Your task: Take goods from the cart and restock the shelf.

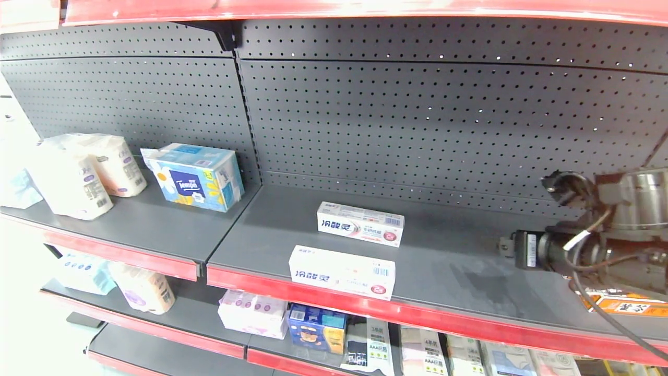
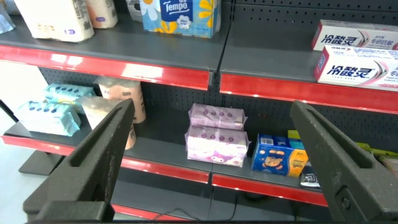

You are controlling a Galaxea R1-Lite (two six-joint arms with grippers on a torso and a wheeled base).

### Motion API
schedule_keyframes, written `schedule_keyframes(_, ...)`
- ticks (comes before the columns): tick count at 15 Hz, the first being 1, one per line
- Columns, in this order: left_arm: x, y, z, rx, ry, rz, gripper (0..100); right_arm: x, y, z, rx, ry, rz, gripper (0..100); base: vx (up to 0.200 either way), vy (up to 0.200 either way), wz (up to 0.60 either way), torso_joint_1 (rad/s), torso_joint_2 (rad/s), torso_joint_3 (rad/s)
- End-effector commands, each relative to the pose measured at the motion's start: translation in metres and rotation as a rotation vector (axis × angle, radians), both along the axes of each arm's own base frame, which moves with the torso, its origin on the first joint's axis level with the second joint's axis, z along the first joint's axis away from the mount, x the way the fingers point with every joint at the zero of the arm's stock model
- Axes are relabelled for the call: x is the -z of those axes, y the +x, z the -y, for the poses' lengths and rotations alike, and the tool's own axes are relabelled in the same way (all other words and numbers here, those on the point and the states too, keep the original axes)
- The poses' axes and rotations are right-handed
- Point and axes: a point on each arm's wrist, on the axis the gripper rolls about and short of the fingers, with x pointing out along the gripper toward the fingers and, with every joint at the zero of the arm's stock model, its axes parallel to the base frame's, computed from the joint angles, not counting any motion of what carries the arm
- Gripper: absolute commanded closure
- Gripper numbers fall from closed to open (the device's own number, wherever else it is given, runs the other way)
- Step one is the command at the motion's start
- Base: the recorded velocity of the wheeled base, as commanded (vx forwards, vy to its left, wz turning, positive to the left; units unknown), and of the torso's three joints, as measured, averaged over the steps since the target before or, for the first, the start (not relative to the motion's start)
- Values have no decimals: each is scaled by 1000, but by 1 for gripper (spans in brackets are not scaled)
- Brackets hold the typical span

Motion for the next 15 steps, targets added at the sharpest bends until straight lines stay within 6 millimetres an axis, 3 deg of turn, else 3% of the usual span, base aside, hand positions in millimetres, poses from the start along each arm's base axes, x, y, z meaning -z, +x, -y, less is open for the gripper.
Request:
schedule_keyframes(1, 0, 0, 0, 0, 0, -2, 0, -24, -48, 32, 83, -38, 61, 0, 0, 0, 0, 0, 0, 0)
schedule_keyframes(2, 0, 0, 0, 0, 0, -2, 0, -26, -58, 36, 94, -40, 48, 0, 0, 0, 0, 0, 0, 0)
schedule_keyframes(4, 0, 0, 0, 0, 0, -2, 0, -35, -98, 48, 148, -37, 73, 0, 0, 0, 0, 0, 0, 0)
schedule_keyframes(8, 0, 0, 0, 0, 0, 0, 0, -19, -145, 59, 167, -86, 148, 0, 0, 0, 0, 0, 0, 0)
schedule_keyframes(10, 0, 0, 0, 0, 0, -2, 0, -6, -160, 59, 148, -76, 162, 0, 0, 0, 0, 0, 0, 0)
schedule_keyframes(15, 0, 0, 0, 0, 0, -2, 0, 8, -171, 61, 171, -133, 169, 0, 0, 0, 0, 0, 0, 0)
